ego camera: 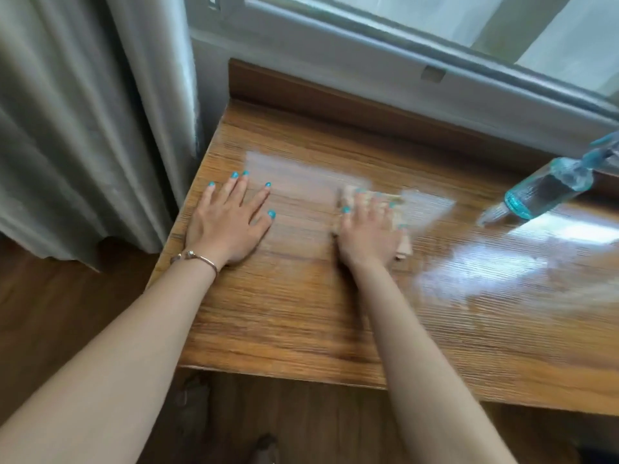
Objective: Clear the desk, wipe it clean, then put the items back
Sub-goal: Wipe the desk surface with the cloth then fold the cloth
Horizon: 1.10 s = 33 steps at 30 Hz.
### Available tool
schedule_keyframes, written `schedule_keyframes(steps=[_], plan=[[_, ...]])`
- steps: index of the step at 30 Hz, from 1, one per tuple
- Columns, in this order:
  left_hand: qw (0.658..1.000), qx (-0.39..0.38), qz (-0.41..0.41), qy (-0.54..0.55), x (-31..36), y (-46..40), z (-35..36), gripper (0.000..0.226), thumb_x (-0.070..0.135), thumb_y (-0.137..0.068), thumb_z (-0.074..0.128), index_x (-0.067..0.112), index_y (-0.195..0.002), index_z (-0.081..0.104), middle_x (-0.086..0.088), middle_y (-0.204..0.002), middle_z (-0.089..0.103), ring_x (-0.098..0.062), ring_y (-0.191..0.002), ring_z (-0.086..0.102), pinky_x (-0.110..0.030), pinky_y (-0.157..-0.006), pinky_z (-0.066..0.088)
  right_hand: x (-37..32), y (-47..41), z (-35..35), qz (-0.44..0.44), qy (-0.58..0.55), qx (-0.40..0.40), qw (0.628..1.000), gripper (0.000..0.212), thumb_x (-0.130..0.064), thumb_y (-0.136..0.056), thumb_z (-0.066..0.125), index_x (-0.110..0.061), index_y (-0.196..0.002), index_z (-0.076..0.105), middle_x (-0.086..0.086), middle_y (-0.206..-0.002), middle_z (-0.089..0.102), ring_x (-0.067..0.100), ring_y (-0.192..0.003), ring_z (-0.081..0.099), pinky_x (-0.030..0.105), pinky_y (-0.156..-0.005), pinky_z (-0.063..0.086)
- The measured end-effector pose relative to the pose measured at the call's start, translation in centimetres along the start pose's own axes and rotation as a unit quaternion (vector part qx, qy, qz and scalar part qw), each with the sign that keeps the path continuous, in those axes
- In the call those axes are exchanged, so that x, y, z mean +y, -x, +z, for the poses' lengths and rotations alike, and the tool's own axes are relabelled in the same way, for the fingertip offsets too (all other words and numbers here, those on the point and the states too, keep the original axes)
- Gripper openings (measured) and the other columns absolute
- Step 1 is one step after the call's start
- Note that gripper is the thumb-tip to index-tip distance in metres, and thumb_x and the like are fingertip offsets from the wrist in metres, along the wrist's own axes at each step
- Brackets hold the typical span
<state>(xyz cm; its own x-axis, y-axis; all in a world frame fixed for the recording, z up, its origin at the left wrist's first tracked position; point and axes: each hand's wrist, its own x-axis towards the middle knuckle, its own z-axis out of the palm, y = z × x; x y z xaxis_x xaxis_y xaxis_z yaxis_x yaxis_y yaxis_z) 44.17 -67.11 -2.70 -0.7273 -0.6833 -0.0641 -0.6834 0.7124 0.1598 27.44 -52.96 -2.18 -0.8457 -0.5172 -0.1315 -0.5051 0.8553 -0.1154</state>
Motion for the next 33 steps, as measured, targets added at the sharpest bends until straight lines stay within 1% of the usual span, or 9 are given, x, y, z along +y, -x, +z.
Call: schedule_keyframes(steps=[4, 10, 12, 16, 20, 22, 25, 28, 33], plan=[[1.0, -0.005, -0.002, -0.007, -0.4, 0.2, -0.5, 0.056, 0.057, -0.099, 0.013, 0.042, -0.152, 0.004, 0.003, -0.163, -0.004, -0.013, -0.149, -0.006, -0.04, -0.119, -0.004, -0.1, 4.7, 0.8, -0.229, 0.014, -0.025, 0.973, 0.05, -0.051, -0.102, 0.018, -0.05, -0.15, 0.006, -0.012, -0.163, 0.002, 0.017, -0.151, -0.003, 0.046, -0.12, 0.0], [0.999, -0.005, -0.04, 0.005, 0.8, 0.2, -0.1, 0.055, 0.049, -0.101, 0.016, 0.036, -0.153, 0.009, 0.0, -0.163, -0.001, -0.016, -0.149, -0.005, -0.044, -0.12, -0.002, 9.7, -0.8, -1.2, 0.014, 0.051, -0.021, 0.998, 0.056, -0.049, -0.101, 0.01, -0.037, -0.154, 0.002, -0.007, -0.164, 0.001, 0.019, -0.151, -0.002, 0.053, -0.118, -0.007], [0.998, -0.014, -0.048, 0.025, 3.5, 0.4, 0.1, 0.057, 0.04, -0.101, 0.018, 0.025, -0.155, 0.007, -0.003, -0.163, -0.007, -0.02, -0.149, -0.011, -0.046, -0.12, -0.004, 9.2, -1.0, -1.5, -0.002, 0.053, -0.017, 0.998, 0.058, -0.049, -0.1, 0.016, -0.033, -0.155, 0.007, -0.004, -0.164, 0.003, 0.022, -0.151, -0.003, 0.051, -0.119, -0.007], [0.993, -0.014, 0.086, 0.082, 11.4, 2.1, 1.6, 0.055, 0.041, -0.102, 0.017, 0.027, -0.154, 0.009, -0.003, -0.162, -0.009, -0.018, -0.149, -0.009, -0.043, -0.12, -0.005, 7.2, -0.4, -1.4, 0.003, 0.019, -0.007, 1.0, 0.058, -0.056, -0.099, 0.017, -0.039, -0.154, 0.005, -0.005, -0.164, 0.001, 0.022, -0.151, -0.001, 0.053, -0.119, 0.0], [0.996, 0.022, 0.076, 0.029, 12.2, 2.2, 3.5, 0.059, 0.04, -0.097, 0.008, 0.027, -0.154, 0.011, -0.001, -0.163, 0.006, -0.018, -0.15, 0.005, -0.047, -0.119, 0.006, 6.3, 2.3, -0.4, -0.117, 0.036, -0.033, 0.992, 0.051, -0.052, -0.102, 0.016, -0.049, -0.151, 0.0, -0.013, -0.163, -0.004, 0.016, -0.15, -0.008, 0.048, -0.119, -0.003], [0.996, 0.028, 0.075, 0.032, 12.1, 2.0, 3.6, 0.06, 0.042, -0.096, 0.007, 0.028, -0.154, 0.011, 0.0, -0.162, 0.008, -0.018, -0.15, 0.006, -0.047, -0.119, 0.007, 9.8, 1.1, -1.2, -0.113, 0.024, -0.036, 0.993, 0.049, -0.052, -0.103, 0.017, -0.052, -0.149, 0.001, -0.016, -0.162, -0.003, 0.013, -0.15, -0.009, 0.045, -0.12, -0.003], [0.995, 0.009, 0.081, 0.051, 12.6, 1.9, 3.3, 0.056, 0.043, -0.1, 0.011, 0.031, -0.154, 0.004, 0.001, -0.163, 0.0, -0.017, -0.15, -0.002, -0.045, -0.12, 0.001, 16.0, -1.8, -3.0, 0.051, 0.004, -0.016, 0.999, 0.051, -0.05, -0.103, 0.018, -0.045, -0.152, 0.007, -0.009, -0.164, 0.003, 0.02, -0.15, 0.0, 0.047, -0.121, 0.004], [0.996, 0.016, 0.072, 0.056, 12.7, 2.0, 3.3, 0.058, 0.047, -0.098, 0.01, 0.033, -0.154, 0.006, 0.001, -0.163, 0.002, -0.017, -0.15, -0.001, -0.045, -0.12, 0.001, 15.0, -2.4, -2.6, 0.149, 0.025, -0.006, 0.989, 0.053, -0.049, -0.103, 0.018, -0.039, -0.154, 0.008, -0.005, -0.164, 0.004, 0.024, -0.15, 0.005, 0.05, -0.119, 0.008], [0.997, 0.018, 0.059, 0.038, 12.7, 2.0, 3.2, 0.059, 0.051, -0.098, 0.018, 0.035, -0.153, 0.01, 0.002, -0.163, 0.007, -0.016, -0.15, 0.004, -0.044, -0.12, 0.005, 9.1, 2.5, -0.6, -0.099, 0.032, -0.031, 0.994, 0.054, -0.056, -0.1, 0.022, -0.048, -0.151, 0.005, -0.012, -0.163, 0.0, 0.018, -0.151, -0.003, 0.047, -0.119, -0.002]])
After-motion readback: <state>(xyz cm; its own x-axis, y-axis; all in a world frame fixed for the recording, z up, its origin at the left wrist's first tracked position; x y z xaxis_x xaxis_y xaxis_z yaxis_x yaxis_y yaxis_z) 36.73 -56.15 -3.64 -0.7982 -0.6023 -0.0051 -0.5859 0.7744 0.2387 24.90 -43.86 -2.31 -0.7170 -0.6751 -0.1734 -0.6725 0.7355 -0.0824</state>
